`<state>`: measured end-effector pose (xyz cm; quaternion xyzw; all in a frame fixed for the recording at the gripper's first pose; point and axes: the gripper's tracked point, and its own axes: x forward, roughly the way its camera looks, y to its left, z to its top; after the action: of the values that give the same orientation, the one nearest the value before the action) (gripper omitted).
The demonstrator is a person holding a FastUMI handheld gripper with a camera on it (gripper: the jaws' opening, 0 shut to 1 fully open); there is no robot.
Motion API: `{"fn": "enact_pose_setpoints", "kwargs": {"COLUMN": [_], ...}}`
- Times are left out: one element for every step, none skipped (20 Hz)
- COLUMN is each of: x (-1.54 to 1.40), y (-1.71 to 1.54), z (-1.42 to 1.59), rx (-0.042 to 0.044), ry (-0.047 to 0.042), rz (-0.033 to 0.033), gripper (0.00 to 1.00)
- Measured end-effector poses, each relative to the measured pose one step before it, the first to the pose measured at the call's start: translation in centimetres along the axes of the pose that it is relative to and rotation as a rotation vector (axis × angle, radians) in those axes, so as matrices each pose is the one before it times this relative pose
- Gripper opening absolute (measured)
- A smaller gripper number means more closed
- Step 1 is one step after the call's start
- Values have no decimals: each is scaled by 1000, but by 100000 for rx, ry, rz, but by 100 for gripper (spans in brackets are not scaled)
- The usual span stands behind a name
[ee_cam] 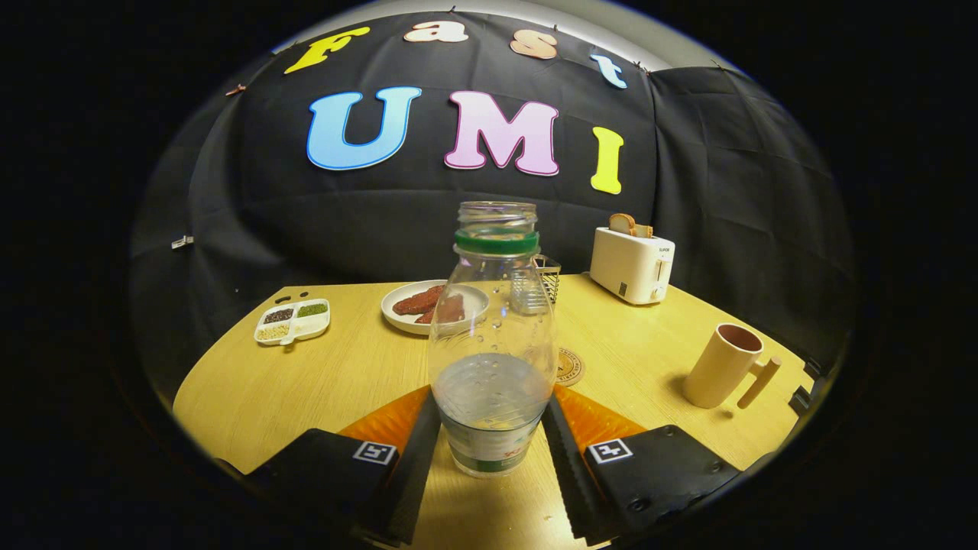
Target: Take the bottle from table, then pour the juice into the cup, finally place the bottle on the coaster
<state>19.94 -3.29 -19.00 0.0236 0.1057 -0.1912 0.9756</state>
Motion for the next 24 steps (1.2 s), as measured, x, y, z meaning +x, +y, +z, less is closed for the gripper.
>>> {"fn": "enact_pose_setpoints", "kwargs": {"x": [-130, -86, -263, -412, -336, -440, -4, -559, -241, -352, -381, -297, -288, -160, -291, -135, -196, -151, -166, -74, -3, -245, -253, -198], "y": [191, 151, 122, -168, -10, -247, -448, -76, -89, -106, -89, 52, -147, -89, -122, -241, -138, -42, -251, -241, -369, -332, -487, -334], "z": [37, 10, 4, 348, 294, 154, 372, 481, 477, 567, 660, 578, 636, 495, 460, 589, 577, 608, 595, 441, 463, 124, 328, 337], "rx": [122, 680, 705, 591, 576, 464, 1017, 2253, 2953, 3218, 3185, 3086, 2885, 2936, 2997, 3146, 3824, 4831, 4853, 4584, 4145, 3089, 2399, 2300], "ry": [518, 922, 230, -29, 522, 1132, -38, -13, 134, -83, -413, -264, -247, 174, 369, -40, -179, -299, -429, -312, 429, 851, 632, 626], "rz": [990, 1630, 898, 269, 1298, 117, 193, 1212, 1310, 1141, 1287, 1394, 1053, 1284, 920, 726, 1353, 1680, 1291, 1002, 915, 800, 1241, 1072], "gripper": [74, 74, 73, 73, 73, 71, 71, 71, 71, 71, 71, 71, 71, 71, 71, 71, 71, 71, 71, 71, 71, 71, 71, 71]}}
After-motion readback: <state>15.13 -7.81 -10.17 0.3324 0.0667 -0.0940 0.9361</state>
